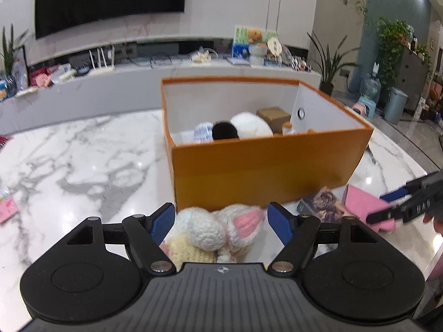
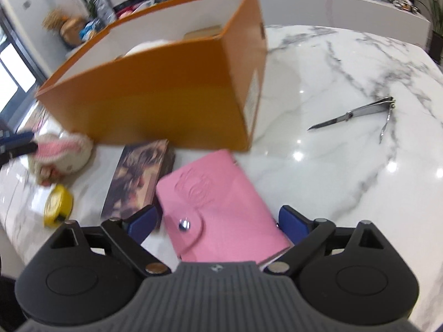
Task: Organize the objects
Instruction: 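Release both plushes into the orange box and withdraw both tools over the table, then grasp the yellow tape measure with the left tool while the right tool grasps the pink card wallet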
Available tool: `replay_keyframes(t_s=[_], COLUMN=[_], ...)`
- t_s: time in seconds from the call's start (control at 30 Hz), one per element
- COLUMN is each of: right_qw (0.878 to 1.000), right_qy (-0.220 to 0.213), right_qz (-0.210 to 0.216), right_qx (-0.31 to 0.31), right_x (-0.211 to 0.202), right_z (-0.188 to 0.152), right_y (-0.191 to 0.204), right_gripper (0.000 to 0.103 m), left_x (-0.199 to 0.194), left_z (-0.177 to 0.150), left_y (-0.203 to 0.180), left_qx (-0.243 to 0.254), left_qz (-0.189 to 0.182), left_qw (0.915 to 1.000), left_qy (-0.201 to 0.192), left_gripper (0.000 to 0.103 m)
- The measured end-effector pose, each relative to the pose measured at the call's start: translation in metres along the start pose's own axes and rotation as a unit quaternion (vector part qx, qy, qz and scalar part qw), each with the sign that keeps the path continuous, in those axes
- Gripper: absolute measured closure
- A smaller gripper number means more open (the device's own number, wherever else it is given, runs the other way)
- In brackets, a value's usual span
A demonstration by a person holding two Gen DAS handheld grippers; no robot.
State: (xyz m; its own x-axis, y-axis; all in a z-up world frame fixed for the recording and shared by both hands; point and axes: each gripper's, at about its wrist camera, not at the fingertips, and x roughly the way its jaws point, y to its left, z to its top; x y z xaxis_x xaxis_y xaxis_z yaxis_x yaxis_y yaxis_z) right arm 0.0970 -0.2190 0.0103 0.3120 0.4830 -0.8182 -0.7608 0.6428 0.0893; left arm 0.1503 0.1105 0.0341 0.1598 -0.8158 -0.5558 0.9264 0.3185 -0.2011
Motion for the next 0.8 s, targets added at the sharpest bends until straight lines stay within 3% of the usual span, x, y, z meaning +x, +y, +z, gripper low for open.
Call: replay_keyframes(t_s=[0.13,0.3,0.4,0.57,0.7,0.8], right_qw=[1.0,0.999,0.998,0.998,0.999,0.999], right_qy=[0.013,0.016,0.016,0.014,0.008,0.005], right_qz=[-0.006,-0.022,-0.028,-0.021,-0.015,-0.012], right_qx=[-0.023,-0.044,-0.055,-0.061,-0.051,-0.051], right_x=[-0.001,0.001,0.002,0.002,0.002,0.002], right_z=[-0.005,-0.009,-0.011,-0.015,-0.014,-0.015], right_y=[0.009,0.017,0.021,0.023,0.02,0.021], right_gripper=[0.008,0.008,0.007,0.007,0.006,0.004], left_x=[-0.03,-0.043,-0.031,-0.003,0.008,0.016], left_z=[-0.001,-0.014,-0.026,-0.045,-0.05,-0.05], left_y=[-0.011,-0.03,-0.037,-0.041,-0.047,-0.047], left_qx=[-0.007,-0.045,-0.054,-0.084,-0.049,-0.029], left_qz=[0.017,0.012,0.011,-0.048,-0.04,-0.041], left_qw=[0.9994,0.9985,0.9985,0.9939,0.9976,0.9983], left_qy=[-0.03,-0.028,0.002,0.051,0.026,0.029], left_gripper=[0.016,0.015,0.015,0.015,0.015,0.015])
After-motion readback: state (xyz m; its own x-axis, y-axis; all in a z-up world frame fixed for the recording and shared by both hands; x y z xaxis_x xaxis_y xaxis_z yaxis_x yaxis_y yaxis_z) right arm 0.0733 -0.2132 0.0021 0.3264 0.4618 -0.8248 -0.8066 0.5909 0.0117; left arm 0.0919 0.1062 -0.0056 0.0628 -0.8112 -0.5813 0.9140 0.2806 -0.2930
